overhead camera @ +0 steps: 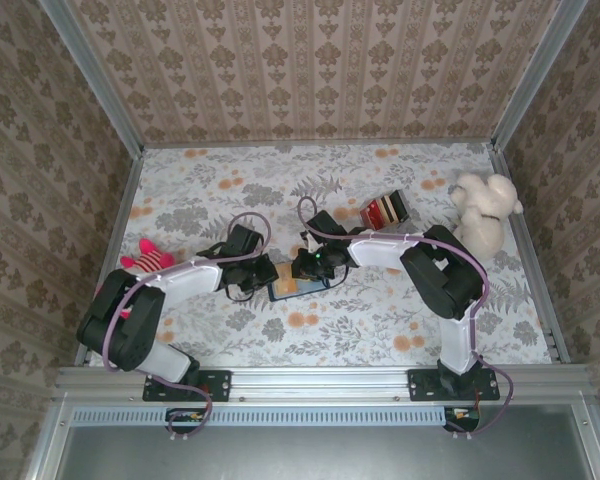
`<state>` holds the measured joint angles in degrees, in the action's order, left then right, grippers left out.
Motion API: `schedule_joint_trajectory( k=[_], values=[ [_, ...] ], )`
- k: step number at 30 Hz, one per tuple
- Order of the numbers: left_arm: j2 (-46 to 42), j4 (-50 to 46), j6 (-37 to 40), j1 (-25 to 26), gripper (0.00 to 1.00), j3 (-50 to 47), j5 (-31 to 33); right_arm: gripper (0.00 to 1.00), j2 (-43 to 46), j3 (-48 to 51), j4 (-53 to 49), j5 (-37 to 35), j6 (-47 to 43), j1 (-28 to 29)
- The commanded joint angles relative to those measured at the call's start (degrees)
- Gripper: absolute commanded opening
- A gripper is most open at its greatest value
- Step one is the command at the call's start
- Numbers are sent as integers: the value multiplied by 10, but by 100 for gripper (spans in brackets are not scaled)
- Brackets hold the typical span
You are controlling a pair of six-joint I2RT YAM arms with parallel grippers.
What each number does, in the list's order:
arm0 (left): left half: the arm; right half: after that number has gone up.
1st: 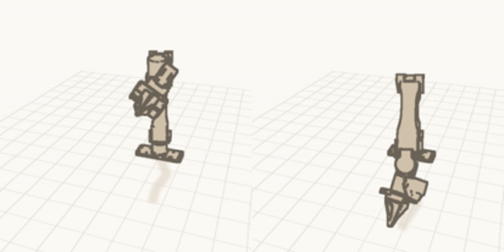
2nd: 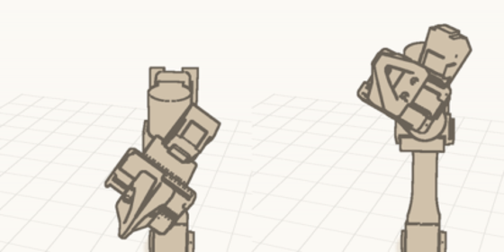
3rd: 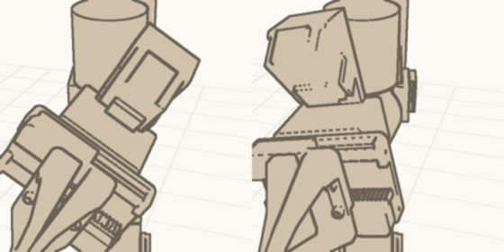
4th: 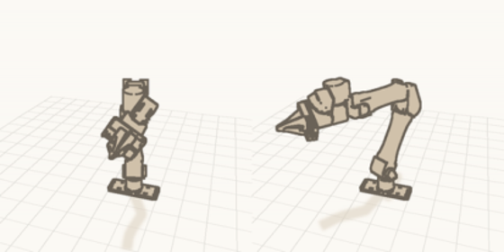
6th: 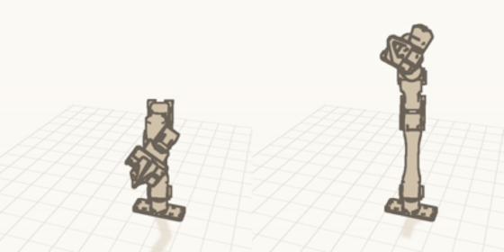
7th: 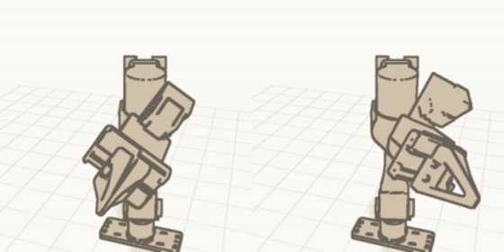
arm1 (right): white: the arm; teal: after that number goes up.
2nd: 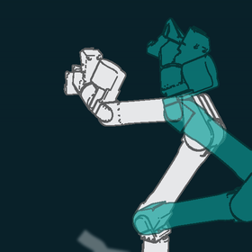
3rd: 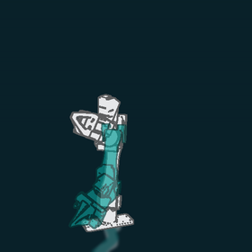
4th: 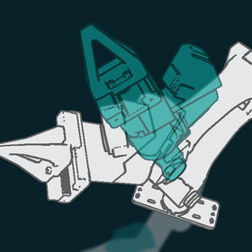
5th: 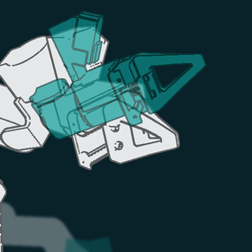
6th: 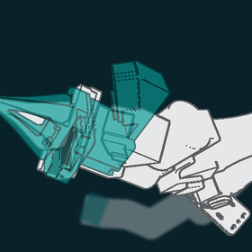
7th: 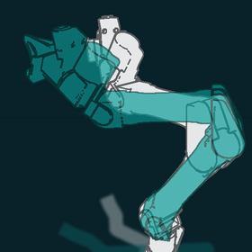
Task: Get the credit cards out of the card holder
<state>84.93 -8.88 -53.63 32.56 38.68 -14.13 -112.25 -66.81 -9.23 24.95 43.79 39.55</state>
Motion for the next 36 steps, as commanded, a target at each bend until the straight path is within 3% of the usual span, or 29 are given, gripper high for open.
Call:
schedule_joint_trajectory(
  k=[1,22,27,36],
  values=[
    [7,17,-15,2,12,-9,7,14,-13,-17,-15,19,-11,2],
    [25,30,-37,11,11,-51,11,15,-26,-15,-2,38,-10,1],
    [20,34,-39,13,11,-55,9,11,-20,-12,-2,35,-8,1],
    [-2,17,-30,12,23,-48,11,2,16,15,-7,3,-9,-1]
  ],
)
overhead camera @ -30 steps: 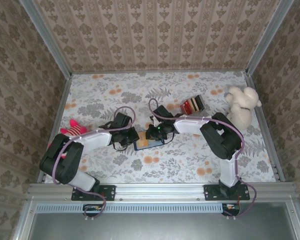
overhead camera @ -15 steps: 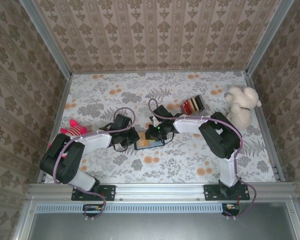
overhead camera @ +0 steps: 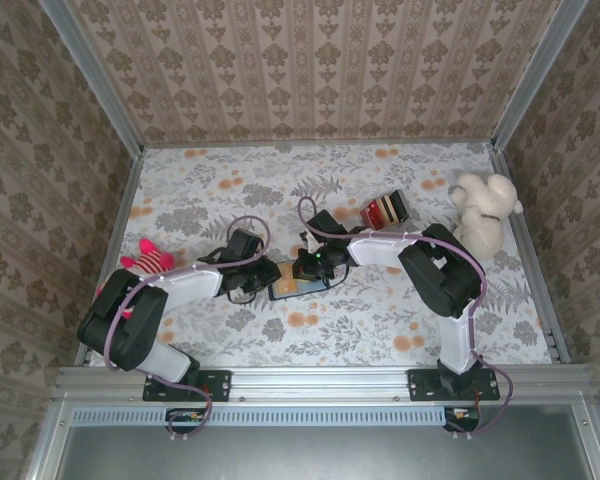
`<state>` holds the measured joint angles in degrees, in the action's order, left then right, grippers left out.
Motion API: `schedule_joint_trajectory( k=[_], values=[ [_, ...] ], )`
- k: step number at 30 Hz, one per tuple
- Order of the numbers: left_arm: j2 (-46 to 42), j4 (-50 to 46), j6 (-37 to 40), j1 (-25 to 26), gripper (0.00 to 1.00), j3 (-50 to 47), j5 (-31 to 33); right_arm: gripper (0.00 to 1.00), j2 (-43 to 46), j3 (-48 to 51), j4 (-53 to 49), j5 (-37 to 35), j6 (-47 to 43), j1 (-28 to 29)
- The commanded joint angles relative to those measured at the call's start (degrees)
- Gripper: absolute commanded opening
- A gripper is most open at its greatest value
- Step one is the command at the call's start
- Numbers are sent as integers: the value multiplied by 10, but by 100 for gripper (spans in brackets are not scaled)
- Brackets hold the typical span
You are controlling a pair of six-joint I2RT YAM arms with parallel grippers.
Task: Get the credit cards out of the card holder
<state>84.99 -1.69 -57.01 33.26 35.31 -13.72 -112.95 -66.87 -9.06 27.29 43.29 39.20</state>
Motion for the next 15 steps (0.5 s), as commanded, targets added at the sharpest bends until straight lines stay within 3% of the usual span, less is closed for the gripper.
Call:
schedule_joint_trajectory(
  k=[1,15],
  values=[
    [-5,-58,6,5,23,-13,8,2,27,20,-11,-25,-4,2],
    [-5,-71,20,2,20,2,4,3,33,36,-22,-42,-7,1]
  ],
)
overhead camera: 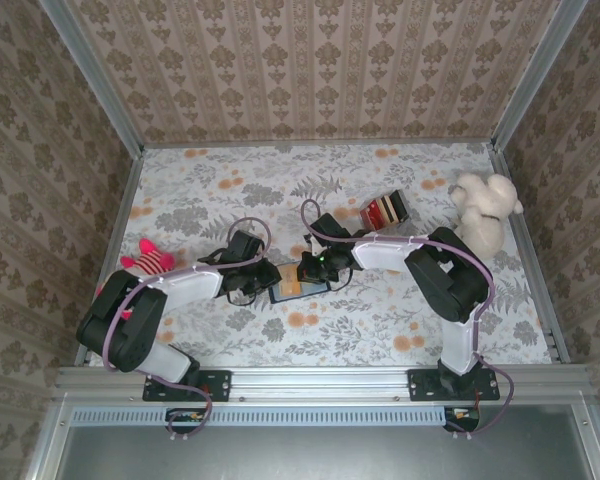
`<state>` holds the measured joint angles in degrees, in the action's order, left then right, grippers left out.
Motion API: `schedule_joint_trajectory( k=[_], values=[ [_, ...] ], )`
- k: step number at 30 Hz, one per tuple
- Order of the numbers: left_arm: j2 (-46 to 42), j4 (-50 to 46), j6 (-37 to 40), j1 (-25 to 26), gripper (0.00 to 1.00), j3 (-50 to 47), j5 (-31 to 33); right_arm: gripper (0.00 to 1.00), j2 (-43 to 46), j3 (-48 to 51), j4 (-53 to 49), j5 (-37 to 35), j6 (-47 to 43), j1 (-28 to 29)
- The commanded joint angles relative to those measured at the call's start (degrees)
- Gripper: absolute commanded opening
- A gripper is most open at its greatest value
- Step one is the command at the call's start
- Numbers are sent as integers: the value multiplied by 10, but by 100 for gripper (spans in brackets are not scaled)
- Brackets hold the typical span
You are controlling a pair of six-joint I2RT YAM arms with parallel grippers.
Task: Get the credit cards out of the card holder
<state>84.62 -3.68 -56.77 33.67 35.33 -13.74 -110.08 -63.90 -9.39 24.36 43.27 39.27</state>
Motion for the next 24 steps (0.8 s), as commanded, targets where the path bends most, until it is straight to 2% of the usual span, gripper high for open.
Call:
schedule_joint_trajectory(
  k=[1,4,6,15,21,24],
  values=[
    [-1,-55,20,-3,19,5,3,6,5,5,-17,-12,-5,0],
    [-4,-60,22,-2,18,12,0,15,7,9,-8,-8,-6,0],
    [-7,-72,21,-3,18,19,0,18,4,10,-8,-8,-5,0],
    [-48,-108,36,-1,20,58,-2,25,-10,10,-5,7,-6,0],
    [6,-72,31,6,18,71,-29,27,-13,9,0,16,-5,0],
    [24,-72,34,8,17,74,-24,27,-13,11,2,16,-6,0]
  ],
)
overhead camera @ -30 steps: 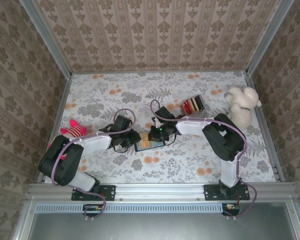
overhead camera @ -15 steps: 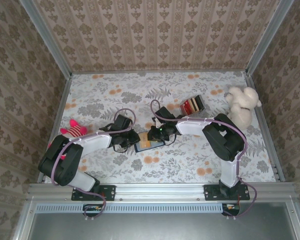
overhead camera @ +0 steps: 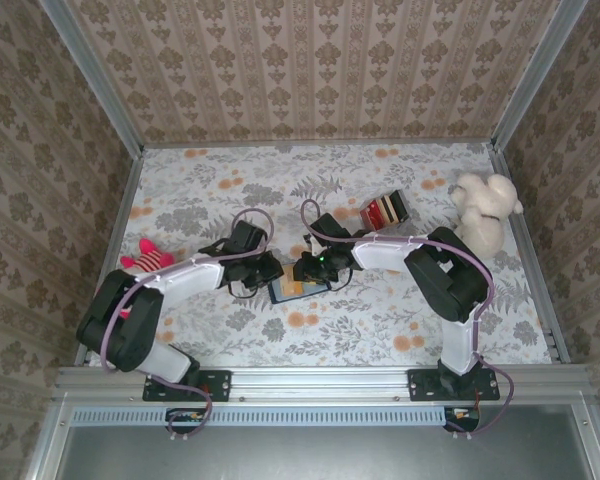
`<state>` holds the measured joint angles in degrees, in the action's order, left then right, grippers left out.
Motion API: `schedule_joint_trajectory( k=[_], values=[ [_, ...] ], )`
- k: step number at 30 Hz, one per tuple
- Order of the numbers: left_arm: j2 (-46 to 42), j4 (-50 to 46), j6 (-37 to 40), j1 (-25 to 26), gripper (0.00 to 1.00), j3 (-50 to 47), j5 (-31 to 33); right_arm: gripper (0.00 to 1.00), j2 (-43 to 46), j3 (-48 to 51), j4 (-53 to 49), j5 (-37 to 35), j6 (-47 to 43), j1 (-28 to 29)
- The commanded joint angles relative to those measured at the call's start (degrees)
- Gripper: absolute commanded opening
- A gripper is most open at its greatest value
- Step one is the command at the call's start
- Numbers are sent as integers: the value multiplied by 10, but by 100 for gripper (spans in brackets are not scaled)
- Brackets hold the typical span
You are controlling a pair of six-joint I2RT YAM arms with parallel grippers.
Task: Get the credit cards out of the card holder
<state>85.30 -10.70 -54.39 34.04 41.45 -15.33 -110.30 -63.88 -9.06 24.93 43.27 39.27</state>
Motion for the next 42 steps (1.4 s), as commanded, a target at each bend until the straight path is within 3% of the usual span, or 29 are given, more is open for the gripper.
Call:
schedule_joint_trajectory(
  k=[1,9,17,31,38,42],
  values=[
    [21,-8,10,4,17,13,-1,27,-12,11,-2,11,-5,0],
    [47,-11,5,4,16,-6,14,25,-15,20,29,38,3,0],
    [54,-13,10,4,16,-13,18,14,-6,35,47,33,20,-2],
    [57,-25,34,-5,18,2,14,0,87,99,25,-1,-5,-36],
    [30,-18,54,-5,29,28,-6,0,172,137,68,41,-27,-61],
    [-5,-13,54,-5,46,50,-27,0,209,153,108,101,-18,-92]
  ],
)
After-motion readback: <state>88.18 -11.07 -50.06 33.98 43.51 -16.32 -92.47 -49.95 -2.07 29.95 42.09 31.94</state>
